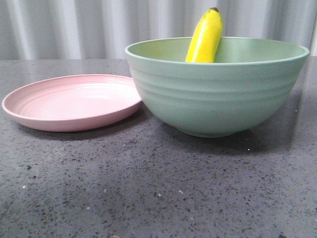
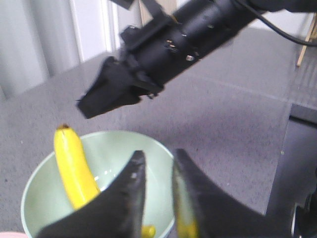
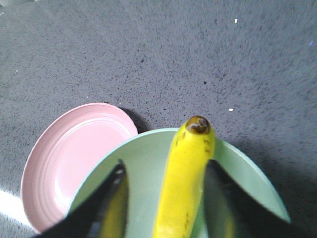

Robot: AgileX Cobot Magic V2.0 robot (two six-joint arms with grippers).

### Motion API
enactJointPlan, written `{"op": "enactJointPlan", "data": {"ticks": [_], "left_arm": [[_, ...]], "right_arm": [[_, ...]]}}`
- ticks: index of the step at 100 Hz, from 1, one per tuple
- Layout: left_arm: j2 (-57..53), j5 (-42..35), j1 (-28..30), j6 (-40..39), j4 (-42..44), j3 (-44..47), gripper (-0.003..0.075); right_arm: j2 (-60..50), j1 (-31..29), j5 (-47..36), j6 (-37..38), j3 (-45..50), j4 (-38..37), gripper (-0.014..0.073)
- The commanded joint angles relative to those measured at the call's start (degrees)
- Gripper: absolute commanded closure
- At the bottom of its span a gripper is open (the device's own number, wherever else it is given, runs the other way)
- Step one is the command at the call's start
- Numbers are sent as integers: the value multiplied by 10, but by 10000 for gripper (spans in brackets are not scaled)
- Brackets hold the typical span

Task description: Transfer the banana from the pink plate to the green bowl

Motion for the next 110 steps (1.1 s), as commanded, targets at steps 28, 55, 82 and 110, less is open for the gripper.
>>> {"op": "enactJointPlan", "data": {"ticks": [28,55,82,110], "left_arm": [[-127,-97,-3,-1,29,77,741],[-242,-123,-3,-1,29,183,741],[-335,-122,-3,-1,29,279,741],[-408,-113,-3,-1,26,358,741]], "right_arm": [[-183,-1,10,-12,23,-23,662],[-331,-1,-67,-13,151,-51,661],[-471,-1,-91,-13,279,-92,661],[-599,-1,-110,-13,376,-115,661]]}}
